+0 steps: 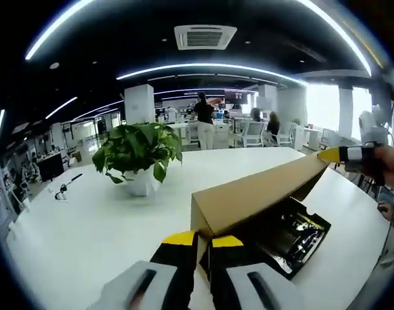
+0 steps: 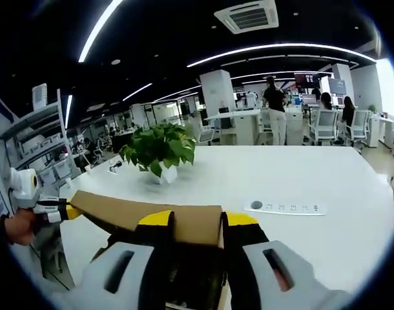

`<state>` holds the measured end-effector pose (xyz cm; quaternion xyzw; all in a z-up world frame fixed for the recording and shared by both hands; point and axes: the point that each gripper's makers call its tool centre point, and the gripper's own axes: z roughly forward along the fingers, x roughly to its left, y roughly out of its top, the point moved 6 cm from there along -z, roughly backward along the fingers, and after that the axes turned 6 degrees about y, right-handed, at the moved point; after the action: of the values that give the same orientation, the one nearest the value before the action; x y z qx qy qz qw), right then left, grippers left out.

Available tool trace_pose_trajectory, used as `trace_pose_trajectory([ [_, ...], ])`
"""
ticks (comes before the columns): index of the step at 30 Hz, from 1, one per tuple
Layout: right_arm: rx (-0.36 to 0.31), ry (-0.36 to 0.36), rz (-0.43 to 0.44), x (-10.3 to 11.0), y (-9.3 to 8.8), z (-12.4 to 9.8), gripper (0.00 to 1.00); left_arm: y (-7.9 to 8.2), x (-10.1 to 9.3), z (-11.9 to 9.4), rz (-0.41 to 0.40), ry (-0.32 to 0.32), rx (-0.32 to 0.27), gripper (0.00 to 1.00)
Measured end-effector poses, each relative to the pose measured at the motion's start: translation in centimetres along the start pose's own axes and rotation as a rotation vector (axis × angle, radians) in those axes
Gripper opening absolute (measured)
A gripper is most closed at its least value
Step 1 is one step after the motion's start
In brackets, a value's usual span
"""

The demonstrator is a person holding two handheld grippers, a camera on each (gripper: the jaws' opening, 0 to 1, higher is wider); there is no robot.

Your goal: Operate the shoe box by opening the lid, removing the specified soft item, and placing it in the target area until the item is outside and the box remains undamaged.

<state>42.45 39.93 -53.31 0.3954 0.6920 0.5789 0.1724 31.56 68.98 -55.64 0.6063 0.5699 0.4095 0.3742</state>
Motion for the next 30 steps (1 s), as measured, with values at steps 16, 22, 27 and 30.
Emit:
trace_pose_trajectory([
  [16,-0.009,0.071,-0.001,-0.9,0.2,-1.3,0.4,1.5,1.1,1.6,-0.024,0.011,-0.002,0.04],
  [22,0.053,0.036,-0.028,-2.1,-1.2,-0.4,0.3,1.9,1.3,2.2,-0.024,0.005,-0.002,0.04],
  [27,0.081,-0.007,-0.025,-3.2,-1.7,1.1,0.16,1.9,1.4,2.4,-0.024,0.0,-0.001,0.04],
  [30,0.09,-0.018,-0.02,-3.6,-1.9,1.9,0.08,1.9,1.4,2.3,-0.026,-0.003,-0.001,0.04],
])
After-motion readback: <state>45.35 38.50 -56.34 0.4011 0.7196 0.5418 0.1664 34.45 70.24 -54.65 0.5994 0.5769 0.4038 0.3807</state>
